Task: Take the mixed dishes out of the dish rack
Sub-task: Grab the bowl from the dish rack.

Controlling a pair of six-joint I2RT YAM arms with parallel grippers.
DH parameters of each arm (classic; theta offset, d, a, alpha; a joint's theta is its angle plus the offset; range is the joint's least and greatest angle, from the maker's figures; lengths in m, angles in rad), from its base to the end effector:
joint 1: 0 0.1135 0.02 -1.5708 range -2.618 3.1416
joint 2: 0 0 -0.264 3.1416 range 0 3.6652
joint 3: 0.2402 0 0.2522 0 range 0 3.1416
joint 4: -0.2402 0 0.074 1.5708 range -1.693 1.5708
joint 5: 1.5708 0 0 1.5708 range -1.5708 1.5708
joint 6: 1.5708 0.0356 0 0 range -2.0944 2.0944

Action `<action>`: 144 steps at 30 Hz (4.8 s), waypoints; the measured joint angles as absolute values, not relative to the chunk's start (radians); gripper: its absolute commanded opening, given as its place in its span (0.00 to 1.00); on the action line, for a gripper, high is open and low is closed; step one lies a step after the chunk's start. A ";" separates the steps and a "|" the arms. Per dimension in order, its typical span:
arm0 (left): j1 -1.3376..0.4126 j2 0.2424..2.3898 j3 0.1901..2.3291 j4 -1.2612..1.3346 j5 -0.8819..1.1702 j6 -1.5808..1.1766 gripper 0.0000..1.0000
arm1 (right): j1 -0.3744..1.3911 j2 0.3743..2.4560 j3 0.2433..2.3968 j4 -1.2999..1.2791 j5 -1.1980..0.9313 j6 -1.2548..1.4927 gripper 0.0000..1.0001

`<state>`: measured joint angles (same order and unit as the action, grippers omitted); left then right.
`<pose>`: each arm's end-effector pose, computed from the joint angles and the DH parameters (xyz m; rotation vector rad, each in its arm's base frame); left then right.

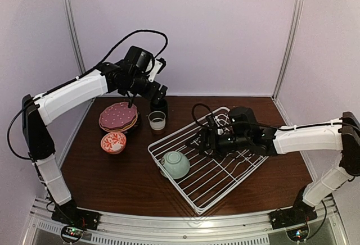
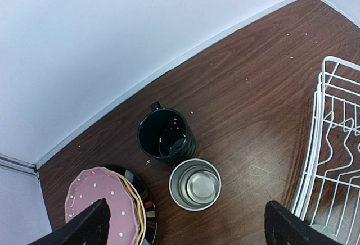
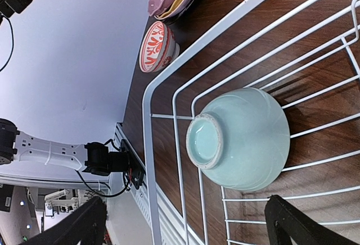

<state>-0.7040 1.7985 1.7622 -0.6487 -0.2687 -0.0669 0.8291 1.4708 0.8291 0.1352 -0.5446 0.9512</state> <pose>0.3190 -0.2585 0.3532 0.5613 2.1576 -0.1181 0.2006 0.2463 0.2270 -0.2490 2.4347 1.5295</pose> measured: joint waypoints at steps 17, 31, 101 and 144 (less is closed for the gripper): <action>-0.708 1.765 1.728 -0.601 -0.269 -0.078 0.97 | 0.860 1.614 0.815 0.201 -0.514 1.054 1.00; -0.708 1.761 1.705 -0.591 -0.270 -0.085 0.97 | 0.865 1.697 0.815 0.275 -0.513 1.086 1.00; -0.709 1.758 1.658 -0.546 -0.270 -0.090 0.97 | 0.845 1.831 0.928 0.294 -0.606 1.043 0.96; -0.709 1.758 1.635 -0.544 -0.273 -0.090 0.97 | 0.850 1.921 0.975 0.368 -0.663 1.135 0.80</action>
<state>-0.7086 1.7580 1.6348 -0.5438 -0.2729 -0.0902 0.8497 1.9205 0.9752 0.3679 -0.6632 1.1347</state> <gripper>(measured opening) 0.974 0.839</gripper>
